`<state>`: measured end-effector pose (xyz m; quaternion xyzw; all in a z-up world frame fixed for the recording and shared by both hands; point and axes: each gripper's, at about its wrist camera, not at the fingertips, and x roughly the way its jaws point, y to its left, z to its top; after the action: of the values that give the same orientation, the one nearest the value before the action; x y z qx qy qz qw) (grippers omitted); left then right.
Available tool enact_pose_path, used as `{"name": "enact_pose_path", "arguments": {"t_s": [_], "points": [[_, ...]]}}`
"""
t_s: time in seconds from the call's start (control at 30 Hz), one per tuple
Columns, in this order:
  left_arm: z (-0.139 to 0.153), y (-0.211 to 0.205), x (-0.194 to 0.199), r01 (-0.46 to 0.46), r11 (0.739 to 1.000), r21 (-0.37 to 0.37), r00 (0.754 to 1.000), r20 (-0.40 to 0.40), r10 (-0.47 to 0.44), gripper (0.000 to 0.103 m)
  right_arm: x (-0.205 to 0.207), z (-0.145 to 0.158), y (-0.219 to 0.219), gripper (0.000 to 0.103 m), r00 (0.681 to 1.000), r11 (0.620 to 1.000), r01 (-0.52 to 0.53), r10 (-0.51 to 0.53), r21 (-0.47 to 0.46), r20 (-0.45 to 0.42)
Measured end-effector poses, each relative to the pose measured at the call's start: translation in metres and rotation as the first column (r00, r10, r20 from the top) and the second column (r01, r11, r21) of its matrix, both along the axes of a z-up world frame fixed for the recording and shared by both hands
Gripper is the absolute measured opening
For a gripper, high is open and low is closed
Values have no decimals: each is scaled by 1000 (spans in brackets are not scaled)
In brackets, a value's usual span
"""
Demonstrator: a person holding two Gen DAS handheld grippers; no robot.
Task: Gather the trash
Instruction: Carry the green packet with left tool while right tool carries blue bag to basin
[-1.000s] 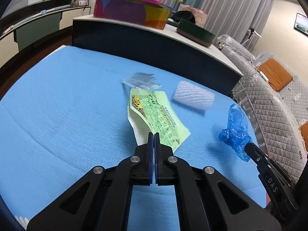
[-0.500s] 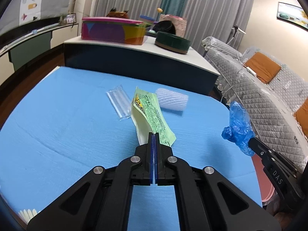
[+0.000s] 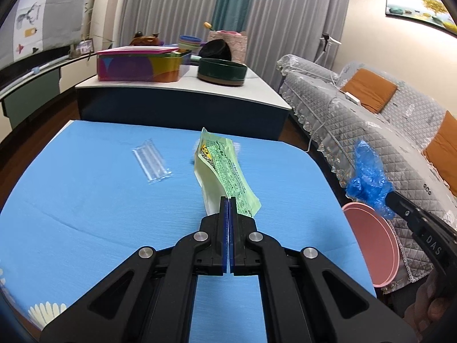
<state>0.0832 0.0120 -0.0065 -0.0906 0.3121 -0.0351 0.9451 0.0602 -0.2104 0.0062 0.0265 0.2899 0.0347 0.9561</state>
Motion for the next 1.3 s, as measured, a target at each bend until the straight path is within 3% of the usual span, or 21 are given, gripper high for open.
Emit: {"name": "enact_pose_path", "arguments": {"t_s": [0.7,1.3], "points": [[4,-61,2,111,993,49,993,29,-112,0,-12,-6,-59,2,994,994,108,-108,27,-5],[5,-120,5,221,972,85,973,46,-225,0,-21,-8,-108,2,980,980,197,-197,38,-1]]}}
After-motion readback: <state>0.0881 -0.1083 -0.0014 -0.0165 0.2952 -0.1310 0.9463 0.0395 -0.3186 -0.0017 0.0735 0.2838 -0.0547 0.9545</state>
